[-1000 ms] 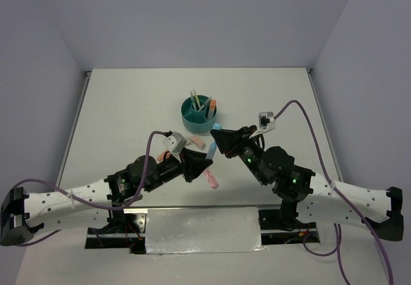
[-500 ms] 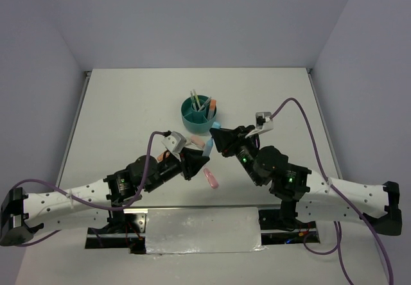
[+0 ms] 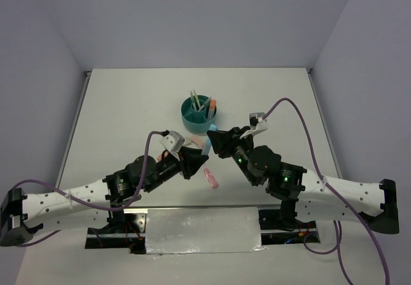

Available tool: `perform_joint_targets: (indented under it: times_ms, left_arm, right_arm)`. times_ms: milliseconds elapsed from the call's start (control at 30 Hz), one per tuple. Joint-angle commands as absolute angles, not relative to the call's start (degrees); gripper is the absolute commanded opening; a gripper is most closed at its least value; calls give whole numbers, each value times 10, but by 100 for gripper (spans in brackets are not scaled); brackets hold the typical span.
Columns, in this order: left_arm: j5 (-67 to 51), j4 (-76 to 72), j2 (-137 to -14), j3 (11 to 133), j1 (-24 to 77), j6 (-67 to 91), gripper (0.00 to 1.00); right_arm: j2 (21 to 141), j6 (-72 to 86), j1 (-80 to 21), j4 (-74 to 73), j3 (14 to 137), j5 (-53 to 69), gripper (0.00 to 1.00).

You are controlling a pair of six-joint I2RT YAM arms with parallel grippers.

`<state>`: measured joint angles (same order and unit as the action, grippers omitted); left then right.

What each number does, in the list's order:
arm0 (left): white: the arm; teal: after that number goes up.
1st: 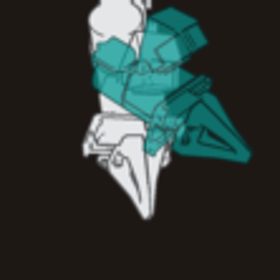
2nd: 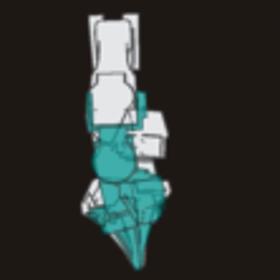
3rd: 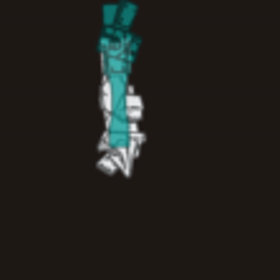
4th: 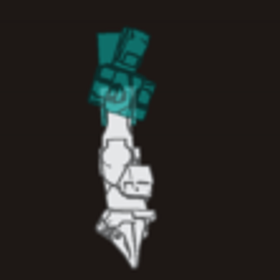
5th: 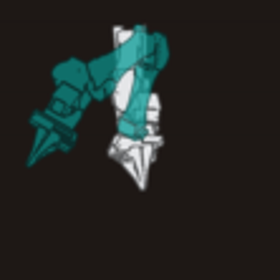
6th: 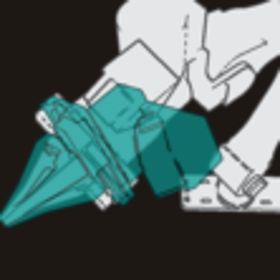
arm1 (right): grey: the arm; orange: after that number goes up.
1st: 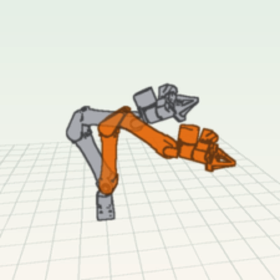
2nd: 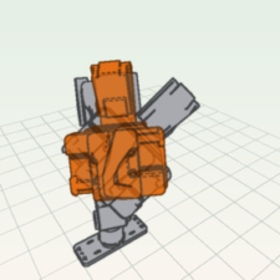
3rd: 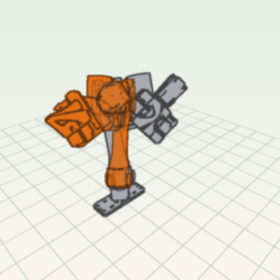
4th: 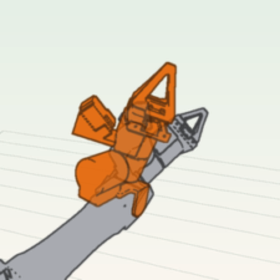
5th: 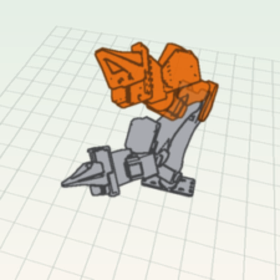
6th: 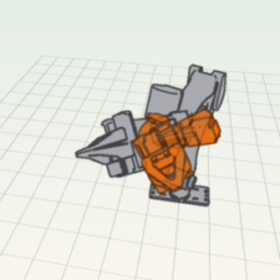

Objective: Sort the stationery into containers
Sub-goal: Close the pen cap on the pen.

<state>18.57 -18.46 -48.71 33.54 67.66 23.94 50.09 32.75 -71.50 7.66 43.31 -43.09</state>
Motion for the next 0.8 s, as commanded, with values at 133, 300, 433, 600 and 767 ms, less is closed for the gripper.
perform_joint_targets:
  times_ms: [133, 300, 433, 600, 767]
  left_arm:
    - [229, -214, -484, 366, 679, 230, 0]
    - [239, -227, -497, 388, 679, 216, 0]
    - [238, -238, -504, 400, 679, 195, 0]
    - [256, -234, -510, 417, 679, 164, 0]
    - [289, -226, -513, 423, 679, 127, 0]
  right_arm:
    - [503, 343, -727, 84, 458, -429, 0]
    - [528, 373, -729, 57, 475, -433, 0]
    - [558, 404, -736, -31, 515, -463, 0]
    - [591, 443, -759, -132, 565, -515, 0]
    - [635, 504, -795, -273, 656, -562, 0]
